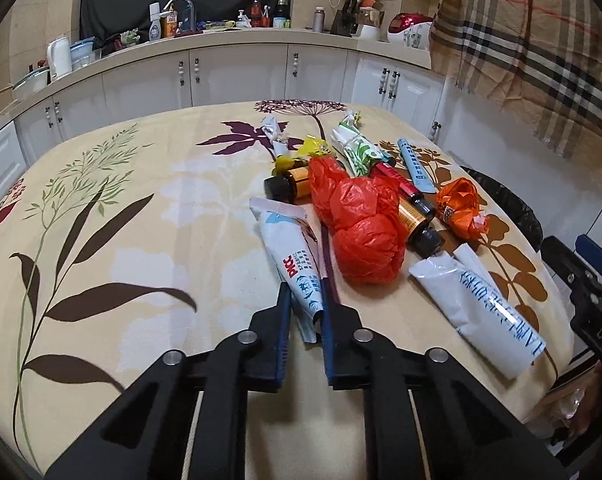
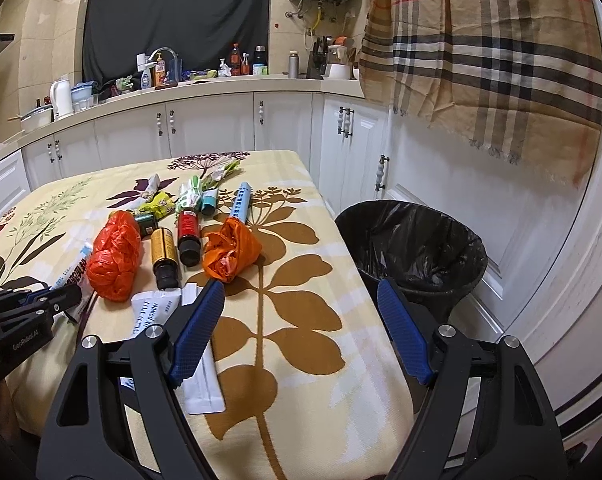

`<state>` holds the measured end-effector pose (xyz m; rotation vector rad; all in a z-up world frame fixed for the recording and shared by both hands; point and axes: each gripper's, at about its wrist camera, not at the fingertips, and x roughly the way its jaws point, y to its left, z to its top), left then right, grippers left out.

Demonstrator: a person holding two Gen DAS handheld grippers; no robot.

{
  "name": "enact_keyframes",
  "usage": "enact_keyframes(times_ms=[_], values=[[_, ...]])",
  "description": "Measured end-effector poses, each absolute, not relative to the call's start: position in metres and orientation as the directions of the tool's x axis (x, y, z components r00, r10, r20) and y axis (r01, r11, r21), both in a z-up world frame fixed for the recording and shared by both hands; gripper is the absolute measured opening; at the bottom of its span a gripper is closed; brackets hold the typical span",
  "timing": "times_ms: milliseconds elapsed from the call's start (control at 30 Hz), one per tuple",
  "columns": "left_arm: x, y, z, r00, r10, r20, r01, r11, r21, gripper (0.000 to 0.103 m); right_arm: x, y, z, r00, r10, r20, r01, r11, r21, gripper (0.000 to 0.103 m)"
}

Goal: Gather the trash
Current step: 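Grasp the white blue-striped tube with the right tool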

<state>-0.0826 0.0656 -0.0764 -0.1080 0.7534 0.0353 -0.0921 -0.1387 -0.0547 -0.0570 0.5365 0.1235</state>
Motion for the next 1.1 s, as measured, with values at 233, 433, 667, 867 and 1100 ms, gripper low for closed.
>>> enact_keyframes(times_ms=[233,433,667,867,1100], values=[[-0.103,0.085,-0.074,0.731,0.022,-0.682,-0.105,0.991,-0.081,0.013,-0.103,-0.122,-0.045,0.855,0.142,-0.498,-0.178,0.984,-0.025,0.077],[-0.122,0.114,-0.073,0.733,0.087,-0.674,-0.184,0.980,-0.073,0.013,-0.113,-0.100,-0.048,0.840,0.188,-0.509,-0.239,0.970,-0.037,0.075],[-0.137,0.139,-0.072,0.734,0.156,-0.661,-0.255,0.965,-0.055,0.013,-0.119,-0.076,-0.057,0.804,0.228,-0.549,-0.309,0.949,-0.058,0.060],[-0.144,0.151,-0.074,0.731,0.156,-0.664,-0.272,0.959,-0.075,0.013,-0.116,-0.066,-0.071,0.748,0.266,-0.608,-0.367,0.929,-0.045,0.017],[-0.147,0.146,-0.067,0.750,0.152,-0.643,-0.257,0.964,-0.072,0.013,-0.122,-0.064,-0.067,0.754,0.284,-0.592,-0.382,0.923,-0.044,0.007]])
